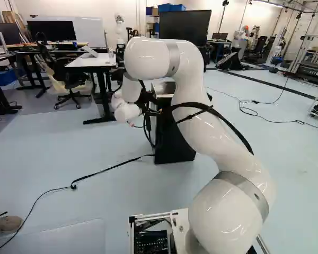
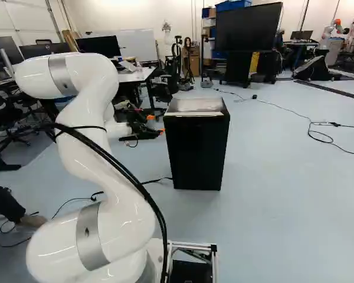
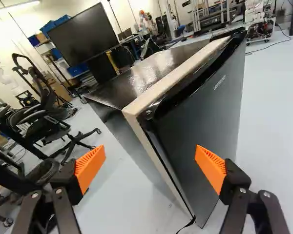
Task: Open the fridge door
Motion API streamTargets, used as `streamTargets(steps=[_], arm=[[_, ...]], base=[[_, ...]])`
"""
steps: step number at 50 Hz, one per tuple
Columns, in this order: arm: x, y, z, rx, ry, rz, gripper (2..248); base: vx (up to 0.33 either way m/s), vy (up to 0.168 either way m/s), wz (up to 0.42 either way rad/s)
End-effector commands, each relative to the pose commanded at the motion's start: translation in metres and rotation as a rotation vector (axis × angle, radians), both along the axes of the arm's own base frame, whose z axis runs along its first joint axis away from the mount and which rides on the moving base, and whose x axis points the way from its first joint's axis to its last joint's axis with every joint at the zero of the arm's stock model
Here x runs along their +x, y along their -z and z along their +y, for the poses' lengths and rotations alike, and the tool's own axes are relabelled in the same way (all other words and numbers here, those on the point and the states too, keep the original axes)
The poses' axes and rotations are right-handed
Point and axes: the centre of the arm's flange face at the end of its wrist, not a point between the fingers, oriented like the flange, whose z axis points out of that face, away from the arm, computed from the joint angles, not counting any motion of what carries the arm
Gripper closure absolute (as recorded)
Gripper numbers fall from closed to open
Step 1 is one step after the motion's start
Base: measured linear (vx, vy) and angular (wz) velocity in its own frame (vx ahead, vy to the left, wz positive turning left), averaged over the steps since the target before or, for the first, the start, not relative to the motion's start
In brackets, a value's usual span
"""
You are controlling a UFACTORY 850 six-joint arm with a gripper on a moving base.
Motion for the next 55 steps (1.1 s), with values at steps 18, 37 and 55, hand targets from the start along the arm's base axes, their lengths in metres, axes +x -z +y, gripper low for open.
streamTargets(steps=[18, 37, 55], arm=[[0.008, 0.0, -0.026, -0.001, 0.043, 0.002, 3], [0.011, 0.0, -0.041, -0.001, 0.067, 0.003, 3], [0.011, 0.0, -0.041, 0.001, 0.073, 0.004, 3]], base=[[0.0, 0.0, 0.0], [0.0, 0.0, 0.0], [0.0, 0.0, 0.0]])
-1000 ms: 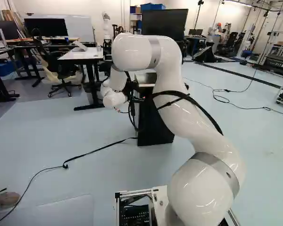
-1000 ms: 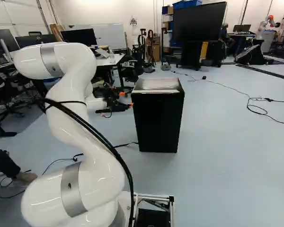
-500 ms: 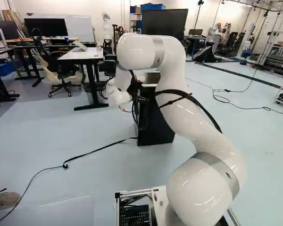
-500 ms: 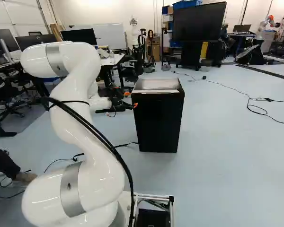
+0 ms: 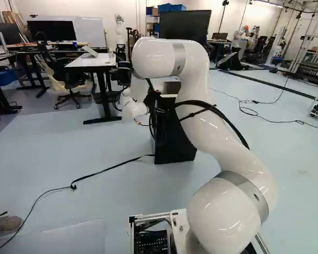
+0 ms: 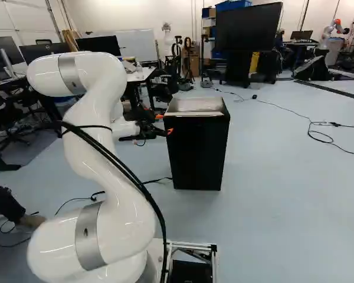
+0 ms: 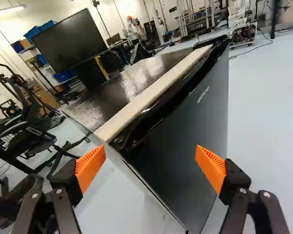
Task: Open the fridge door
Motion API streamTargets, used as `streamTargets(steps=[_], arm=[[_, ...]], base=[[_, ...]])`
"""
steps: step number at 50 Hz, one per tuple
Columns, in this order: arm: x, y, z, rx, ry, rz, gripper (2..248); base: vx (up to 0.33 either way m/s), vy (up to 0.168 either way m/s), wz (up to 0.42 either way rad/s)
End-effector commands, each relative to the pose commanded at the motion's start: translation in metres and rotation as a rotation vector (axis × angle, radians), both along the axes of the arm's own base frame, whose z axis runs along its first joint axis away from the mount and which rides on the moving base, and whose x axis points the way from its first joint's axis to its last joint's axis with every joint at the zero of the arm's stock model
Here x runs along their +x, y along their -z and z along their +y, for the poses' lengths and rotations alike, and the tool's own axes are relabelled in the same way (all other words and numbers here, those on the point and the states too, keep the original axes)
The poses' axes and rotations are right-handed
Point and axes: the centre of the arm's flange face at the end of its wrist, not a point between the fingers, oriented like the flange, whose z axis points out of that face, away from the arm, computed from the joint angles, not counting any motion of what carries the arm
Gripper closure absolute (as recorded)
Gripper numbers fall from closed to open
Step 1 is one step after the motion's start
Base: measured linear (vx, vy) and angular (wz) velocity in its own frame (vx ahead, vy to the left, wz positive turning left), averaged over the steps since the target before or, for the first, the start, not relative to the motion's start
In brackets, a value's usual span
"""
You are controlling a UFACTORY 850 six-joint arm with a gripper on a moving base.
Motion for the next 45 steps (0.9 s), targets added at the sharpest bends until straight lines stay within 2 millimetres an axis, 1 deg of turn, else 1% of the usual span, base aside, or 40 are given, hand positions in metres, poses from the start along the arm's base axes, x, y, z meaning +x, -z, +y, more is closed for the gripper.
streamTargets(steps=[16, 45], arm=[[-0.0019, 0.001, -0.0016, 0.011, 0.03, 0.005, 3], [-0.002, 0.001, -0.0018, 0.012, 0.032, 0.005, 3]], base=[[0.0, 0.0, 0.0], [0.0, 0.0, 0.0]])
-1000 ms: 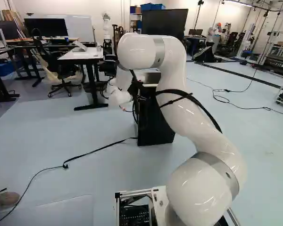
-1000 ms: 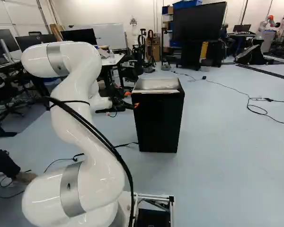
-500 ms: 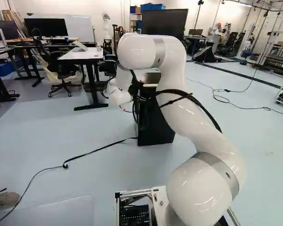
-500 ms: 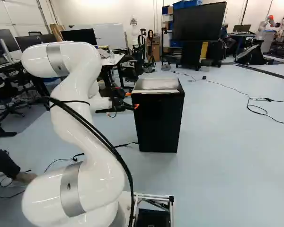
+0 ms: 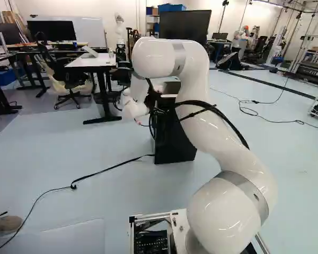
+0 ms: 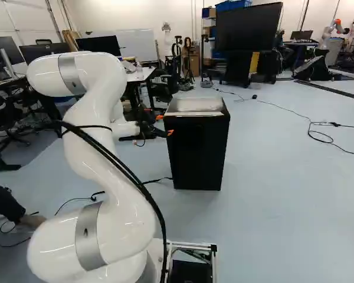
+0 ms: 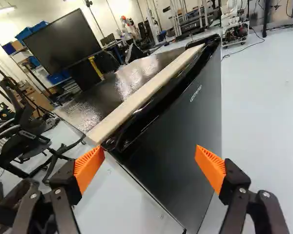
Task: Open the fridge door
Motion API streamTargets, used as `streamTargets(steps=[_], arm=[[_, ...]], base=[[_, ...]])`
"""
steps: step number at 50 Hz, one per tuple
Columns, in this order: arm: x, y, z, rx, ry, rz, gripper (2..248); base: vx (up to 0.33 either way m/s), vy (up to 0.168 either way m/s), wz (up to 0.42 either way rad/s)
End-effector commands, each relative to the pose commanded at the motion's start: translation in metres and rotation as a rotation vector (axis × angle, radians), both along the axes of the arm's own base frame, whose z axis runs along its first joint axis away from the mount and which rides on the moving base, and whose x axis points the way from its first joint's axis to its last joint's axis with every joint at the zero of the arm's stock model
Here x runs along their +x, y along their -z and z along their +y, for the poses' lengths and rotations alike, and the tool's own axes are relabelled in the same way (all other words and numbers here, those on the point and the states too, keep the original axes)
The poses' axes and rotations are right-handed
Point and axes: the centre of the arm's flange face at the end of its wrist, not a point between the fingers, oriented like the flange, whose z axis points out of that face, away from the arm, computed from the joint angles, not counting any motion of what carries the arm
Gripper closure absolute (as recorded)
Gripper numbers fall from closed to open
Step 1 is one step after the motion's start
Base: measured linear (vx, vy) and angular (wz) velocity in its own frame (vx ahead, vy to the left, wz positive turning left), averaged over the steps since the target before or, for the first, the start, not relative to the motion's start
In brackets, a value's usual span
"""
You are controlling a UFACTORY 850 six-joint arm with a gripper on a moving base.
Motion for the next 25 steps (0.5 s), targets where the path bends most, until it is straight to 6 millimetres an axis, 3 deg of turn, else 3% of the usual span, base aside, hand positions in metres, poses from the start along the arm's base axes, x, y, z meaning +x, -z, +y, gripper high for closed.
streamTargets(steps=[25], arm=[[-0.0042, -0.0006, -0.0069, -0.003, 0.008, 0.007, 3]], base=[[0.0, 0.0, 0.0]])
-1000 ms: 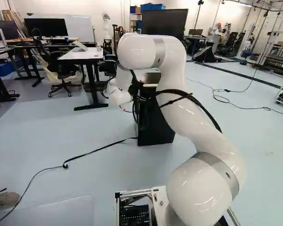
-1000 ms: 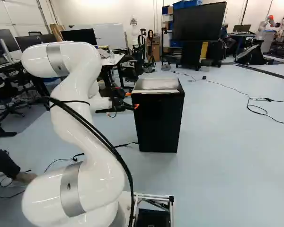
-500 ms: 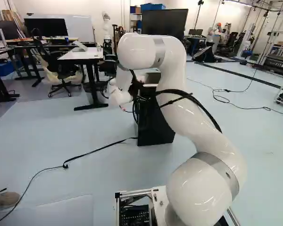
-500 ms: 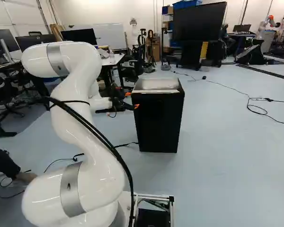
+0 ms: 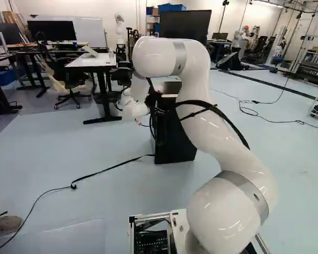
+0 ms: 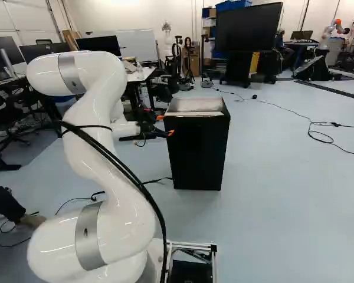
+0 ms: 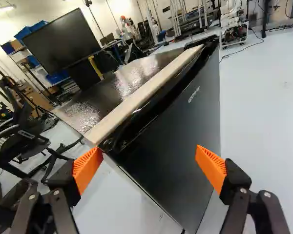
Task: Open the fridge door
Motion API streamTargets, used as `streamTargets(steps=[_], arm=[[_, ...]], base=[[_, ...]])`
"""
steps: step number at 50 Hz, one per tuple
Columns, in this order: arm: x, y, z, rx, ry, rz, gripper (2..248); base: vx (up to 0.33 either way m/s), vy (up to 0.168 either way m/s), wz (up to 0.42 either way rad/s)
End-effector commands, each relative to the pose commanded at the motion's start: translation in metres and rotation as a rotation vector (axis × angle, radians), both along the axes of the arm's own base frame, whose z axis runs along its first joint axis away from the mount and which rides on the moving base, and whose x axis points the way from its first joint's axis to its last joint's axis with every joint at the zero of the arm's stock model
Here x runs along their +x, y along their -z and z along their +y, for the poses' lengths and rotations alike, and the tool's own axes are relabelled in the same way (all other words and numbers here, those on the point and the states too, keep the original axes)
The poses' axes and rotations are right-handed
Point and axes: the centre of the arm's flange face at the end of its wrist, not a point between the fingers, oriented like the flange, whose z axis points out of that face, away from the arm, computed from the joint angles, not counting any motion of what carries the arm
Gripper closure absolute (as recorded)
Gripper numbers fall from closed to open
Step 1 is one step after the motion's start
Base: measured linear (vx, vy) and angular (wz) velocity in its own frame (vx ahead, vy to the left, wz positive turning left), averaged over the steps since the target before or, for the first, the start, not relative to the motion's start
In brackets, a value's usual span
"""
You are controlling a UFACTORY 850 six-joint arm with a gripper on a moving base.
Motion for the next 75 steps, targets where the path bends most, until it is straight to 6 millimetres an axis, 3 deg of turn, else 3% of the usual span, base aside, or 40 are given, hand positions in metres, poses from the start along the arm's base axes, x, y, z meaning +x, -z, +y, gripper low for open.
streamTargets(steps=[23, 75], arm=[[-0.019, -0.002, -0.011, -0.011, 0.005, 0.026, 3], [-0.136, -0.008, -0.024, -0.063, 0.037, 0.143, 3]], base=[[0.0, -0.001, -0.004], [0.0, -0.001, -0.003]])
